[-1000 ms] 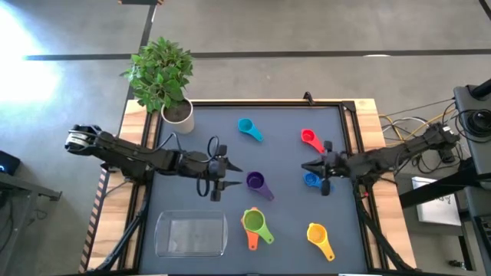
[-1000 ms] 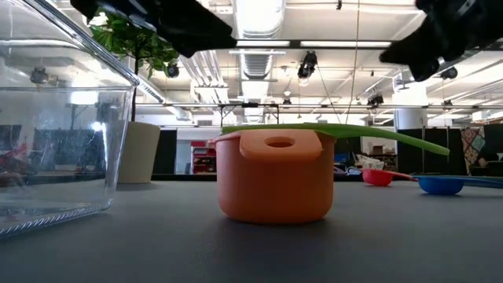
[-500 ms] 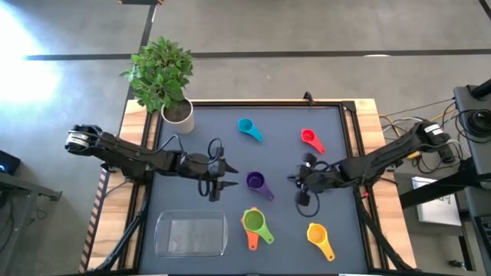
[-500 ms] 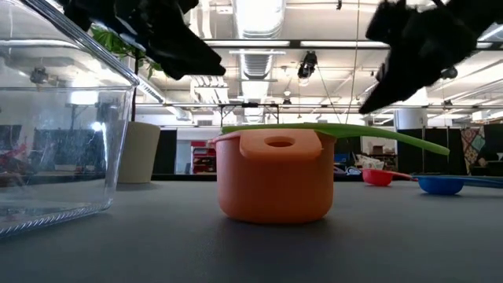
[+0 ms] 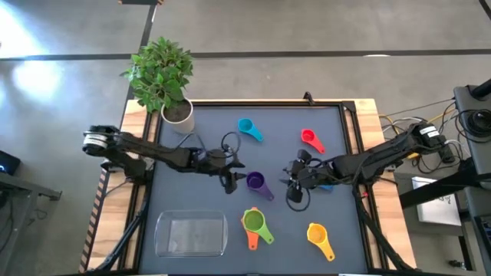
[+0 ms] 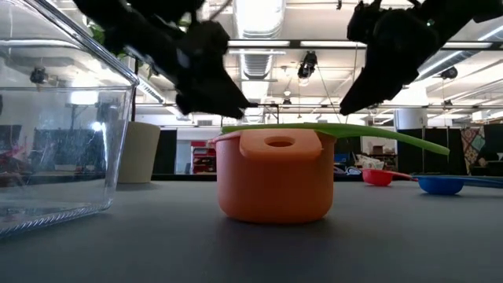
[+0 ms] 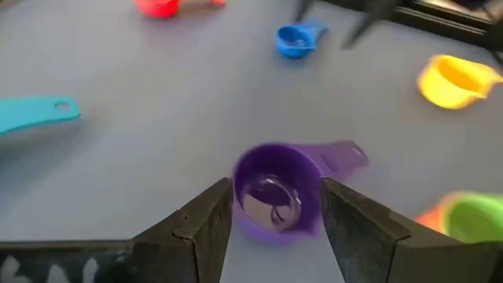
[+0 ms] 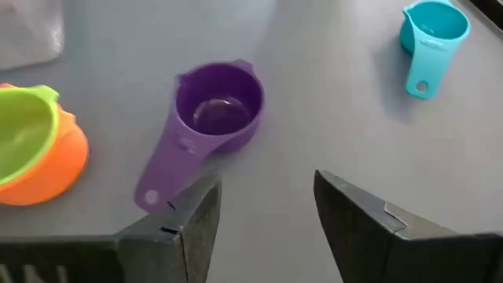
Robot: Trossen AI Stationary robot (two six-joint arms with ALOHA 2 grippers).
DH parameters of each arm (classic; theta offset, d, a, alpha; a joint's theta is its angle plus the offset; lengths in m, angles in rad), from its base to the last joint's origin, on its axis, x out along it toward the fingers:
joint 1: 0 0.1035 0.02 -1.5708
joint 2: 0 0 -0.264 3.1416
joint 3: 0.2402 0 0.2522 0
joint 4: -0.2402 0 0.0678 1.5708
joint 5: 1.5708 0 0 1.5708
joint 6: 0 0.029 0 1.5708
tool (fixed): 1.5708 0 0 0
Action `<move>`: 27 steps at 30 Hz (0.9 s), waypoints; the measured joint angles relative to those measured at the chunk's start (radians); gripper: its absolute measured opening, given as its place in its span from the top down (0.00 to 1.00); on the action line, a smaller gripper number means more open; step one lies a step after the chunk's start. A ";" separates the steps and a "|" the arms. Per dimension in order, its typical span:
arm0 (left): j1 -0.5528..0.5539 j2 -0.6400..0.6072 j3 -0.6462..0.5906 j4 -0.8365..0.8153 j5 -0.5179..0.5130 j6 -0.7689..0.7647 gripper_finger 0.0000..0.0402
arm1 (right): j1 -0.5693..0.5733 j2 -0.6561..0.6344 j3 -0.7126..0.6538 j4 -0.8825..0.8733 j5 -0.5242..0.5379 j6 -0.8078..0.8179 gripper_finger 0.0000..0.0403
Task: Nest measuring cups in basket
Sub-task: Stack the purple measuring cup on top of the green measuring cup
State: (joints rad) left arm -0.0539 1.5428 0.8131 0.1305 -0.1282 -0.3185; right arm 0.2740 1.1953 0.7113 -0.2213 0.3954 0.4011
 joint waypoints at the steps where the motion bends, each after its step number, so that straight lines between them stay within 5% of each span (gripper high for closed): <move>1: 0.006 0.025 0.027 -0.029 -0.001 -0.018 0.57 | 0.000 -0.004 0.000 0.002 -0.001 0.000 0.51; 12: 0.017 0.314 0.399 -0.515 -0.009 -0.104 0.51 | 0.023 -0.033 -0.019 -0.009 -0.001 0.018 0.50; 21: 0.017 0.353 0.424 -0.541 0.041 -0.270 0.43 | 0.082 -0.102 -0.100 0.045 0.049 0.018 0.50; 27: 0.019 0.353 0.424 -0.537 0.041 -0.342 0.52 | 0.088 -0.175 -0.189 0.147 0.061 -0.007 0.50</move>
State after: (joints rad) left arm -0.0347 1.8957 1.2369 -0.4060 -0.0868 -0.6605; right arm 0.3622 1.0201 0.5219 -0.0740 0.4568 0.3938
